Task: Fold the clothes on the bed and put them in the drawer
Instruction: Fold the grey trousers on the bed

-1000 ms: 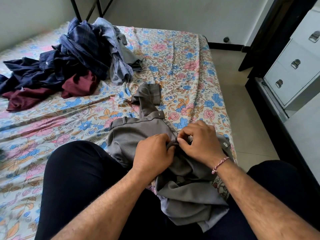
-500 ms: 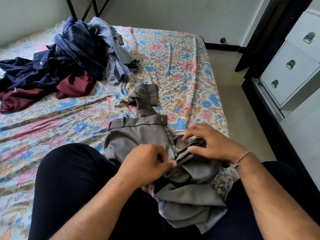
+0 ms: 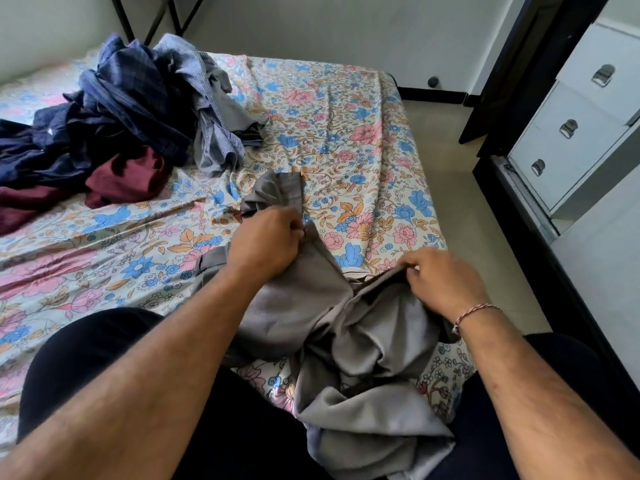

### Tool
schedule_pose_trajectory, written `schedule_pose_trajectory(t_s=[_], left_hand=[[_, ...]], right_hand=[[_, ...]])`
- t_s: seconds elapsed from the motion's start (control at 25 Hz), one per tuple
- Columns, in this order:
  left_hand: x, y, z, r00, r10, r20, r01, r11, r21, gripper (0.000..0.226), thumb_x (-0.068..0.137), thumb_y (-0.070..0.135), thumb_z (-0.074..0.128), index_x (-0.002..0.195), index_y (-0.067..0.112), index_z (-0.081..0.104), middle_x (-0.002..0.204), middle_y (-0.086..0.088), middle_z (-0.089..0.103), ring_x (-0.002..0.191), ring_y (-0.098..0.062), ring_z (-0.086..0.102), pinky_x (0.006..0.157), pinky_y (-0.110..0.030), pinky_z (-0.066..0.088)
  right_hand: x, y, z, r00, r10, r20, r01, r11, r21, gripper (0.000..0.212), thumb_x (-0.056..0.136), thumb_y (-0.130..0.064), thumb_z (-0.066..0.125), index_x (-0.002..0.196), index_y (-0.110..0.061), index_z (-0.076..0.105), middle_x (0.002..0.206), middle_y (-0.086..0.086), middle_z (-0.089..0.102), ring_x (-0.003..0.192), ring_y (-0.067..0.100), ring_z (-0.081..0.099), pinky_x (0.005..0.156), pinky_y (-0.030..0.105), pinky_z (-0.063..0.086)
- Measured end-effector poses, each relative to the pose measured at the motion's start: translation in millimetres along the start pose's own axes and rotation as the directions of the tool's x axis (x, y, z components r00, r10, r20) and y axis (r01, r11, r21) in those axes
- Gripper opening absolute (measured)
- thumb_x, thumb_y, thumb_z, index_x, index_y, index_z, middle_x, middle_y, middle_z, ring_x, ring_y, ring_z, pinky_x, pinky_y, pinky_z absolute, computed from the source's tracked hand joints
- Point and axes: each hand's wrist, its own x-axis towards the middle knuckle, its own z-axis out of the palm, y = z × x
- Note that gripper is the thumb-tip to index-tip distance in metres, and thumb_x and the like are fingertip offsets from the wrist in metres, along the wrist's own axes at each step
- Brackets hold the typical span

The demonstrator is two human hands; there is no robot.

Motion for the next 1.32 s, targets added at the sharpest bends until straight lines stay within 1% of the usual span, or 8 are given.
schedule_pose_trajectory(t_s=[0.08,0.16,0.32,0.48,0.64,0.88,1.2,1.32], left_hand=[[2,3,-12,0.984,0.050,-0.173,-0.076,0.986,-0.147,0.008,0.099,0.023,0.065,0.105,0.018,0.068,0.104,-0.003,0.072,0.085,-0.025,0.065,0.074,-0.040,0.054],[11,8,-21,0.955,0.064,-0.290,-0.142,0.956,-0.255,0.009,0.098,0.020,0.064,0.107,0.016,0.067,0.103,-0.004,0.072,0.086,-0.024,0.065,0.074,-0.038,0.053],[48,28,-21,0.927,0.168,-0.335,-0.245,0.948,-0.201,0.010,0.096,0.017,0.064,0.105,0.013,0.066,0.103,-0.004,0.067,0.085,-0.019,0.056,0.075,-0.034,0.046],[66,29,4,0.997,0.071,0.043,-0.063,0.984,-0.164,0.029,0.092,0.014,0.064,0.121,0.016,0.064,0.127,-0.008,0.058,0.109,-0.029,0.063,0.094,-0.040,0.053],[8,27,22,0.995,-0.078,-0.059,0.047,0.909,-0.414,0.035,0.088,0.022,0.067,0.123,0.021,0.063,0.127,-0.001,0.056,0.108,-0.022,0.062,0.094,-0.038,0.052],[-59,39,37,0.992,-0.020,0.122,0.004,0.991,0.130,0.040,0.080,0.060,0.063,0.107,0.030,0.065,0.106,0.004,0.061,0.106,-0.027,0.061,0.082,-0.043,0.053],[-72,21,44,0.980,-0.129,0.151,0.105,0.982,0.156,0.033,0.076,0.063,0.057,0.084,0.031,0.060,0.084,0.009,0.063,0.089,-0.024,0.062,0.073,-0.040,0.051],[-70,22,48,0.981,-0.128,0.145,0.099,0.977,0.188,0.030,0.081,0.057,0.056,0.090,0.029,0.064,0.090,0.008,0.065,0.093,-0.025,0.063,0.074,-0.040,0.051]], right_hand=[[1,-6,-5,0.941,-0.019,-0.339,0.043,0.997,0.064,0.025,0.096,-0.016,0.061,0.105,-0.033,0.077,0.114,-0.007,0.071,0.093,0.025,0.068,0.076,0.035,0.053],[2,-14,-14,0.742,-0.125,-0.659,0.183,0.983,0.020,0.025,0.092,-0.010,0.063,0.099,-0.029,0.079,0.114,-0.007,0.070,0.096,0.027,0.065,0.081,0.041,0.049],[35,-43,-23,0.411,-0.338,-0.847,0.358,0.914,-0.190,0.017,0.097,-0.023,0.070,0.084,-0.030,0.078,0.124,-0.005,0.068,0.117,0.026,0.052,0.094,0.051,0.035],[87,-50,10,0.552,-0.614,-0.565,0.501,0.785,-0.365,0.013,0.082,-0.015,0.078,0.082,-0.026,0.072,0.134,-0.002,0.063,0.125,0.027,0.051,0.106,0.051,0.027],[93,-41,53,0.653,-0.661,-0.371,0.594,0.750,-0.292,0.014,0.079,-0.020,0.078,0.089,-0.029,0.075,0.135,-0.001,0.064,0.128,0.026,0.055,0.111,0.053,0.028],[75,-16,56,0.779,-0.588,-0.217,0.606,0.795,0.021,0.056,0.075,-0.019,0.065,0.129,-0.034,0.067,0.153,-0.005,0.047,0.137,0.026,0.045,0.113,0.047,0.035],[70,-35,53,0.660,-0.736,-0.153,0.726,0.571,0.384,0.009,0.086,-0.026,0.073,0.095,-0.027,0.072,0.115,-0.013,0.066,0.112,0.010,0.059,0.102,0.045,0.043],[55,-36,58,0.691,-0.711,-0.130,0.693,0.602,0.395,0.018,0.086,-0.026,0.071,0.104,-0.028,0.070,0.106,-0.013,0.063,0.102,0.012,0.058,0.098,0.040,0.045]])
